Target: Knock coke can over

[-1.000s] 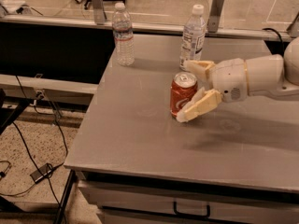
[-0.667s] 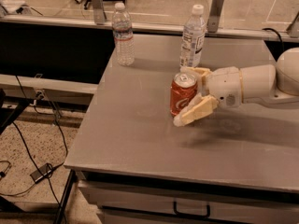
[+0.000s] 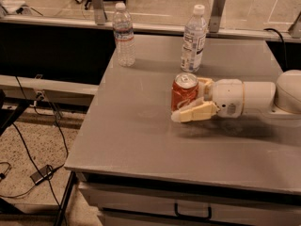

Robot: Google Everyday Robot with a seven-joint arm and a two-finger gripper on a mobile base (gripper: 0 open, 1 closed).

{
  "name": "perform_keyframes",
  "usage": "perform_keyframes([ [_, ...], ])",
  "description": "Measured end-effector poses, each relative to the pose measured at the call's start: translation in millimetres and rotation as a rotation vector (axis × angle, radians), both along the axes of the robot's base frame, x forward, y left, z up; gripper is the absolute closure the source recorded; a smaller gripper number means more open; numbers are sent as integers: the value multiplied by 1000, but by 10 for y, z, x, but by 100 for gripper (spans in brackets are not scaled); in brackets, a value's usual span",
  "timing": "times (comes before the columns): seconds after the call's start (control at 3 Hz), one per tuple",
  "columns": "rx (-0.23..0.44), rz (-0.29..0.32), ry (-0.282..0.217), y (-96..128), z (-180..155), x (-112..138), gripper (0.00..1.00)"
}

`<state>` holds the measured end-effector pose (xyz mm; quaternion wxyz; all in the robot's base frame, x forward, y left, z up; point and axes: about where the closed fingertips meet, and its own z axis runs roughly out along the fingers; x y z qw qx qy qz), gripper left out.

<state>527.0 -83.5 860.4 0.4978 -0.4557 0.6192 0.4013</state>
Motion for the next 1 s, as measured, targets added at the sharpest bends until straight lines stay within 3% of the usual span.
perform_keyframes([
  [0.33, 39, -9, 1, -16, 9, 2, 41],
  [0.67, 79, -20, -5, -50, 53, 7, 51],
  [1.0, 25, -34, -33, -139, 264, 31, 69],
])
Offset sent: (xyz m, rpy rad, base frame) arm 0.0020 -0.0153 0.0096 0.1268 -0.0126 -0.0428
